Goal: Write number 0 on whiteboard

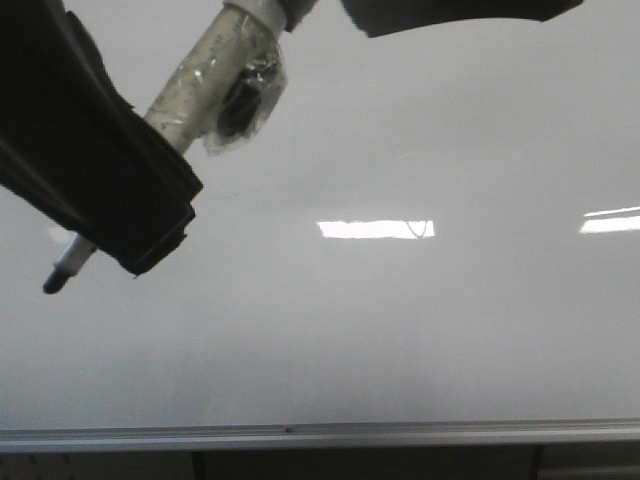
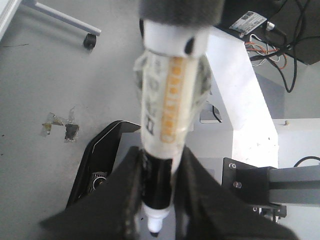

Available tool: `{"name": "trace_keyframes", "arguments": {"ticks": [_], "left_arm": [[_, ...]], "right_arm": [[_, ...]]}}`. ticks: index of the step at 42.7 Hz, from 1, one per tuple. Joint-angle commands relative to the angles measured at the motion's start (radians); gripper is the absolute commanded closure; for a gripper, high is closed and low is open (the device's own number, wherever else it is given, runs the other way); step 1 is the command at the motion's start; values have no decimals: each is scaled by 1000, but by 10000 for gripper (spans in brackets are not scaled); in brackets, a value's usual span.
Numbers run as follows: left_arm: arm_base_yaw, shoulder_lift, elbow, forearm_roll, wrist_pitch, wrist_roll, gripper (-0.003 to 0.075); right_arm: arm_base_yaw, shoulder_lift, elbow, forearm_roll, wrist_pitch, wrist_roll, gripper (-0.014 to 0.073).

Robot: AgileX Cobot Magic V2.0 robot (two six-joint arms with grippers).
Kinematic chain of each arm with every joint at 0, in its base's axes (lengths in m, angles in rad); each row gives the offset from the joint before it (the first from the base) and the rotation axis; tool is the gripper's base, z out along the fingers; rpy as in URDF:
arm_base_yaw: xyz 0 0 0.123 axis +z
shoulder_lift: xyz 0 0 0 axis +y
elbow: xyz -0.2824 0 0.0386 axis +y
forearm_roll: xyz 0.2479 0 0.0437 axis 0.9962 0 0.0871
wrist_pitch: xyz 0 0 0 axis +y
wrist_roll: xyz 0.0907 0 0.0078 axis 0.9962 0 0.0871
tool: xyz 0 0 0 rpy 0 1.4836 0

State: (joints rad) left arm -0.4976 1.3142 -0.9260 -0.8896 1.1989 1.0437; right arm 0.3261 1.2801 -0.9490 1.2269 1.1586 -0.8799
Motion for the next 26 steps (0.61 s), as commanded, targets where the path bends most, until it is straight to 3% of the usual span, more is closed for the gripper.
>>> {"name": "trace_keyframes", "arguments": {"ticks": [1, 8, 10, 21, 26], "left_arm": [[-9, -29, -33, -72, 17, 3, 733], [-9, -29, -33, -76, 17, 3, 733], [-9, -29, -33, -76, 17, 3, 733], [-9, -29, -33, -87, 22, 3, 733], [-9, -29, -33, -87, 22, 3, 733]], "right_arm": [[48, -1, -33, 77, -31, -24, 1], [110, 39, -49, 75, -74, -28, 9], [114, 43, -52, 76, -74, -28, 53], [114, 45, -53, 75, -51, -28, 503], [114, 45, -53, 70, -12, -28, 637]]}}
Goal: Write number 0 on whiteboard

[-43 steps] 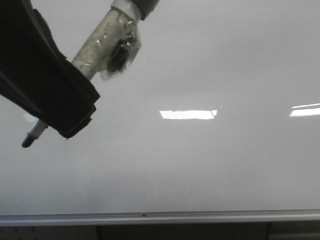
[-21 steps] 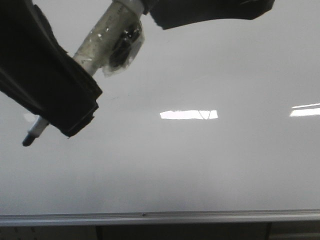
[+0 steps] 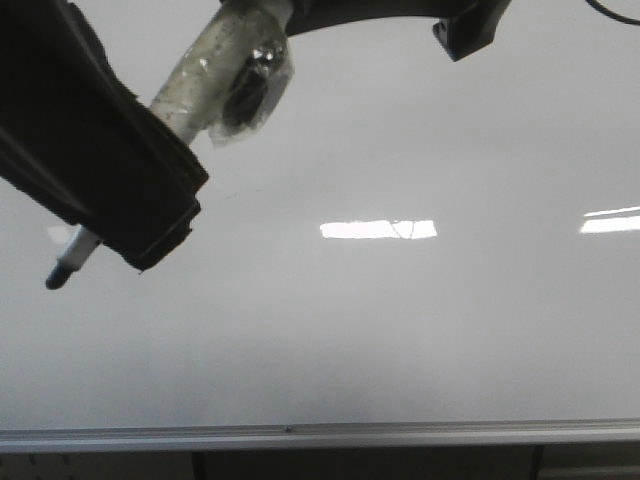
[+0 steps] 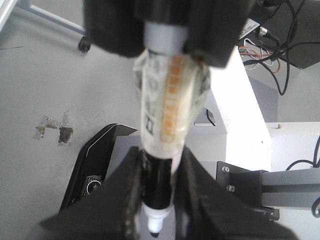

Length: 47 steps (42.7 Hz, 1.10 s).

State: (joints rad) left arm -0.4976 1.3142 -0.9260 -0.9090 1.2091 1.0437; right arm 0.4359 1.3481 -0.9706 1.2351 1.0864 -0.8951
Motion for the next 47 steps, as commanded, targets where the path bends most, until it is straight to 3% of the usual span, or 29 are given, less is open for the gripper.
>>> {"name": "trace_keyframes", "arguments": {"ticks": [1, 7, 10, 14, 16, 19, 21, 24, 37, 42, 47], "left_arm": [[-9, -29, -33, -68, 11, 3, 734], [-9, -29, -33, -68, 19, 3, 722], [-9, -29, -33, -68, 27, 3, 665], [-9, -29, -33, -68, 27, 3, 496], [-9, -29, -33, -68, 20, 3, 356], [-9, -29, -33, -68, 18, 3, 213], [-7, -29, -33, -68, 16, 3, 138], [-7, -29, -33, -68, 10, 3, 96], [-7, -29, -33, -63, 10, 3, 118], [-7, -29, -33, -63, 10, 3, 227], [-7, -29, -33, -63, 10, 3, 412]], "right_arm": [[4, -23, -32, 59, 68, -13, 663], [4, -23, -32, 44, 81, -13, 662], [4, -23, -32, 44, 81, -13, 662], [3, -23, -32, 39, 81, -13, 662], [2, -23, -32, 36, 81, -13, 662], [1, -32, -32, 19, 76, -13, 662], [1, -45, -32, -10, 63, -9, 659], [-1, -71, -32, -75, 27, 18, 653], [-143, -243, -28, -503, -169, 282, 653], [-243, -314, -28, -652, -231, 346, 653], [-314, -371, -28, -690, -332, 357, 653]]}}
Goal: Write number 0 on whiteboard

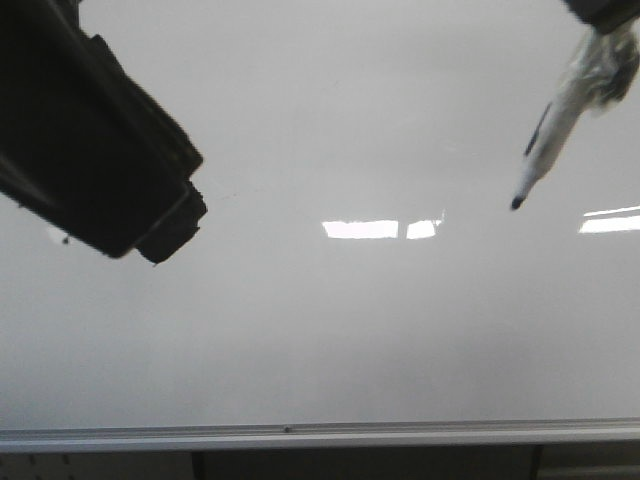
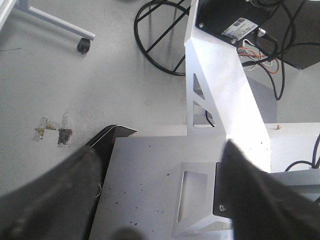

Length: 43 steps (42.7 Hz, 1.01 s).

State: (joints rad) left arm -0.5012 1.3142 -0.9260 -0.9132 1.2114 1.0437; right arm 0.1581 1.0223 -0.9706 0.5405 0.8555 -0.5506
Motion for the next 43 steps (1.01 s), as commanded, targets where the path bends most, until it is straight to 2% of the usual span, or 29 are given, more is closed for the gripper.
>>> {"name": "trace_keyframes", "arguments": {"ticks": [1, 5, 9, 15, 21, 26, 35, 43], "left_arm": [[-4, -29, -33, -59, 8, 3, 457], [-4, -29, -33, -59, 8, 3, 614], [-4, -29, -33, -59, 9, 3, 738], [-4, -29, -33, -59, 9, 3, 740], [-4, -29, -33, -59, 9, 3, 740], [-4, -29, -33, -59, 9, 3, 739], [-4, -29, -33, -59, 9, 3, 740], [-4, -29, -33, -59, 9, 3, 740]], "right_arm": [[-46, -51, -28, 5, -126, 13, 653], [-54, -52, -28, 5, -194, 13, 653], [-54, -38, -28, 5, -249, 13, 653], [-54, -5, -43, 5, -356, 13, 653], [-54, 78, -137, 5, -365, 13, 653], [-54, 190, -248, 5, -336, 13, 653], [-54, 395, -478, 5, -176, 13, 653], [-54, 494, -588, 3, -137, 13, 653]]}}
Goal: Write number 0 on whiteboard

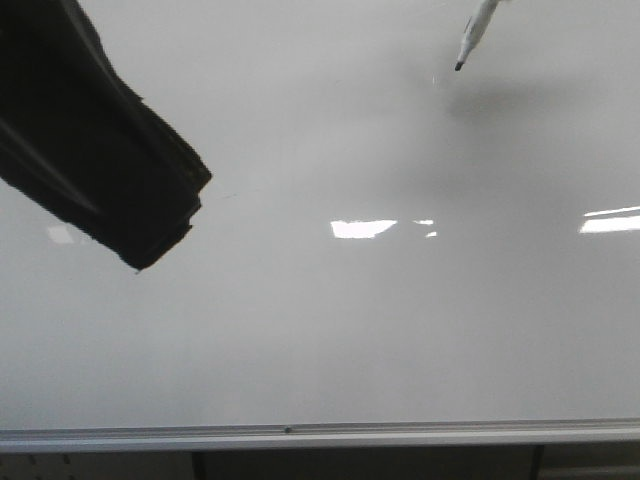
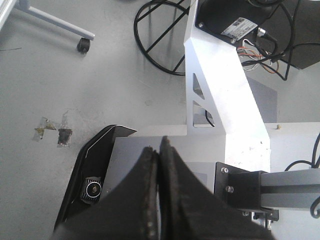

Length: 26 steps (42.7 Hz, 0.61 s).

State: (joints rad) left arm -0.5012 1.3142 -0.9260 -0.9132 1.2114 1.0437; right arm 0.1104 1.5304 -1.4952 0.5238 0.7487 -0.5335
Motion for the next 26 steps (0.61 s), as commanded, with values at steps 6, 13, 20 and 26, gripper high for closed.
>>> {"name": "trace_keyframes", "arguments": {"ticks": [6, 13, 20, 26], "left_arm": [[-4, -29, -33, -59, 9, 3, 740], [-4, -29, -33, -59, 9, 3, 740], [-4, -29, -33, -59, 9, 3, 740], [-4, -29, -33, -59, 9, 3, 739]], "right_arm": [[-6, 20, -88, 20, -46, -4, 653], [-3, 29, -88, 20, -64, -4, 653], [2, 41, -88, 15, -67, -4, 653], [2, 56, -88, 14, -70, -4, 653]]}}
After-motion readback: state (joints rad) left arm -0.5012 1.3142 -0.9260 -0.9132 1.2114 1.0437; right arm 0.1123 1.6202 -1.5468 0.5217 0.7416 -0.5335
